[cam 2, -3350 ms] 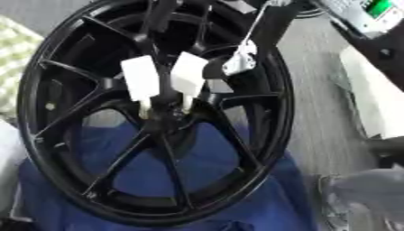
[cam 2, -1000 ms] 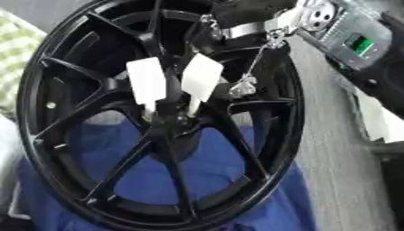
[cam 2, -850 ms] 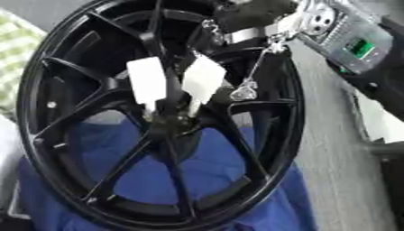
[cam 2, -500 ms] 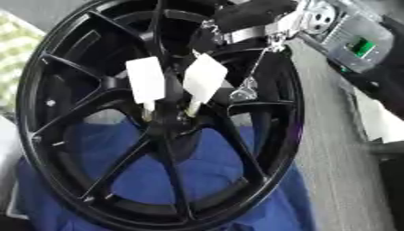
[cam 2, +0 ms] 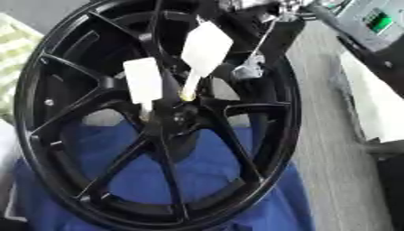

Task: Pull the pin out of the wheel hub.

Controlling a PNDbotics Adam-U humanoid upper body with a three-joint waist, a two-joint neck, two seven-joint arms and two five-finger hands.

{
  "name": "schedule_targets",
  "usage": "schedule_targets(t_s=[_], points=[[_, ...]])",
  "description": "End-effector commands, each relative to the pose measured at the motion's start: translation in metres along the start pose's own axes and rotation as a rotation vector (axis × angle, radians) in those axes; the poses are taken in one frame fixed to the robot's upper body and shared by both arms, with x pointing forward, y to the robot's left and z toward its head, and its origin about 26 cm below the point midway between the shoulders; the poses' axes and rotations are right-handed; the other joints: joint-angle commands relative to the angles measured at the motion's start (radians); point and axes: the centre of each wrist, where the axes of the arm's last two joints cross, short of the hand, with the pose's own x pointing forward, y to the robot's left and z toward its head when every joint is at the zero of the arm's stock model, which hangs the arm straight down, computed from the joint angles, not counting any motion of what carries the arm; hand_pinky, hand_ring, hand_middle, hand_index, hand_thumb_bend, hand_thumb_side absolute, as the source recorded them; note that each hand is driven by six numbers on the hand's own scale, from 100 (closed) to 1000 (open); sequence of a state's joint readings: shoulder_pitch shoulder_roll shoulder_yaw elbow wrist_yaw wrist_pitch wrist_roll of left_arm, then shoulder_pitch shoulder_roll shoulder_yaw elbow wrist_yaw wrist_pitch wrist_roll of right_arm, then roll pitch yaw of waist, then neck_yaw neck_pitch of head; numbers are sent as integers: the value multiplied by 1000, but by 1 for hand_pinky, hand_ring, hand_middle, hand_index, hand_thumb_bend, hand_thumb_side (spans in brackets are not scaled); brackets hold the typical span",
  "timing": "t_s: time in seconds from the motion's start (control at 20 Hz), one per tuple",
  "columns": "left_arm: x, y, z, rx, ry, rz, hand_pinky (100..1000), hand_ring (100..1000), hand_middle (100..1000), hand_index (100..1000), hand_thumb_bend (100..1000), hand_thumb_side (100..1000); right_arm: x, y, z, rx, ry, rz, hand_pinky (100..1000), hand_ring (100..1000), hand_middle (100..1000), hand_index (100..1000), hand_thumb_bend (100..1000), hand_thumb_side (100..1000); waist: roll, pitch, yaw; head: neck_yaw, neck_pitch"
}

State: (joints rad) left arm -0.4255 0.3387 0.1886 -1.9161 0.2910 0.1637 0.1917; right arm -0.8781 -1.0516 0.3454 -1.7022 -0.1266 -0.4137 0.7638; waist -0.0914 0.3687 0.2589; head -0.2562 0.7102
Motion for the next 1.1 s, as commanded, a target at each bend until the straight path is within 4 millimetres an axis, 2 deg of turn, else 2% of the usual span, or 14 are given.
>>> schedule_targets(t_s=[0.05, 0.15, 0.35, 0.65, 0.85, 1.0, 1.1], points=[[10, 7, -2, 6, -31, -32, 717, 612, 543, 729, 118, 717, 3, -19, 30, 99, -32, 97, 877, 645, 347, 527, 100, 245, 10, -38, -10, 10, -2], [8, 9, -1, 14, -26, -40, 717, 612, 543, 729, 118, 715, 1, -21, 46, 76, 2, 71, 878, 646, 351, 532, 100, 232, 15, -45, -23, 19, 0], [7, 14, 1, 37, -23, -53, 717, 611, 543, 729, 118, 713, 0, -24, 91, -9, 104, 13, 876, 647, 354, 537, 100, 215, 29, -53, -59, 48, 4], [3, 23, 5, 80, -11, -69, 718, 612, 543, 730, 114, 709, -9, -21, 158, -186, 274, -93, 877, 643, 363, 552, 100, 159, 68, -60, -125, 118, 9], [2, 29, 7, 109, -11, -81, 718, 612, 542, 730, 112, 707, -18, -6, 196, -335, 361, -171, 881, 641, 379, 572, 100, 121, 94, -63, -164, 165, 8], [0, 33, 9, 131, -7, -84, 718, 612, 542, 730, 112, 706, -26, 17, 222, -428, 455, -215, 882, 645, 414, 605, 100, 108, 109, -63, -192, 194, 0], [0, 33, 9, 135, -8, -84, 718, 612, 542, 730, 112, 706, -28, 33, 232, -457, 495, -219, 882, 645, 414, 605, 100, 108, 112, -63, -198, 199, -2]])
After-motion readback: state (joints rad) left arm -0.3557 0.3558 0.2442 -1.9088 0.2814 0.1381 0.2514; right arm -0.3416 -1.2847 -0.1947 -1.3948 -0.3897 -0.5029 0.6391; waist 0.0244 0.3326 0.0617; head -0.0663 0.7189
